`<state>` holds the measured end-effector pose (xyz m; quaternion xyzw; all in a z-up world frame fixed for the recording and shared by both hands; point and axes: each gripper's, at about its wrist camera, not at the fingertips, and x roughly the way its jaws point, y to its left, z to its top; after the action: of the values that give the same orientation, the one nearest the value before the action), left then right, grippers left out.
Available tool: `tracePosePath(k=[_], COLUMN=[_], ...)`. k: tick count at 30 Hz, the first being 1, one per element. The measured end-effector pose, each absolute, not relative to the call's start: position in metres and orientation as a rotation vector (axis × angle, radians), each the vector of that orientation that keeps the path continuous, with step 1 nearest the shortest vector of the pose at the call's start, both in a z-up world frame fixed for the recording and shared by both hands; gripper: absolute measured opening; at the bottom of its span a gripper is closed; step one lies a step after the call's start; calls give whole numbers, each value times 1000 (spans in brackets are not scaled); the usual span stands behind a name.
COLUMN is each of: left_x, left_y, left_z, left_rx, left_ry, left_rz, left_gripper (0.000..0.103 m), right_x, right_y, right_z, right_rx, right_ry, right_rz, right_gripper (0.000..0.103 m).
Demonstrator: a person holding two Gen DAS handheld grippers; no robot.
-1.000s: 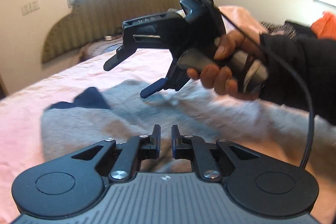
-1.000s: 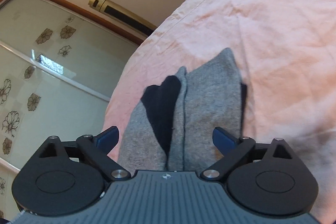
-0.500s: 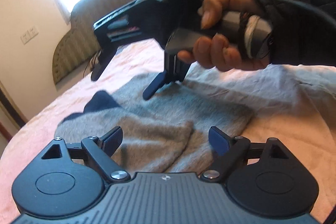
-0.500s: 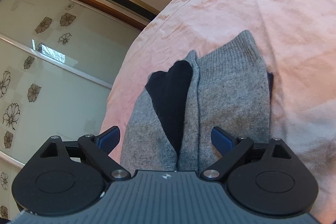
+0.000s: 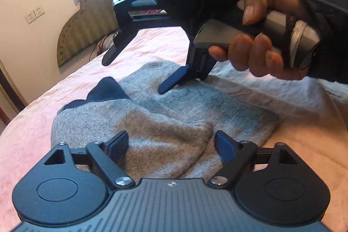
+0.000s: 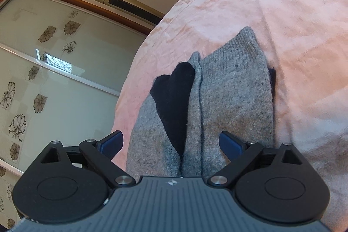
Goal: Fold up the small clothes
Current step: 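Open both grippers and press the folded sweater flat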
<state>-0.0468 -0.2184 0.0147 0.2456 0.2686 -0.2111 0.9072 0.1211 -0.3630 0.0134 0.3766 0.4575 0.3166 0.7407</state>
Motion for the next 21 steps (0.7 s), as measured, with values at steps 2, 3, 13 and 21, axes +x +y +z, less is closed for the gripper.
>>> tracePosePath(k=[2,3,13,21], left_x=[-46,-47,-40,-68], left_y=[-220,-221,-204,-190], left_z=[13,12,29,73], left_rx=[510,513,380,358], left_ry=[562,559,541,384], left_rz=[-459,-468,-411,-432], left_gripper=[56,49,9,9], right_x=[121,121,123,150], right_y=[-362,-362,-358,-337], right_z=[14,14,22,29], right_rx=[822,821,813,842], right_ry=[1003,1003,1007,1057], right_rz=[694,694,701,786], right_gripper=[95,96,100,101])
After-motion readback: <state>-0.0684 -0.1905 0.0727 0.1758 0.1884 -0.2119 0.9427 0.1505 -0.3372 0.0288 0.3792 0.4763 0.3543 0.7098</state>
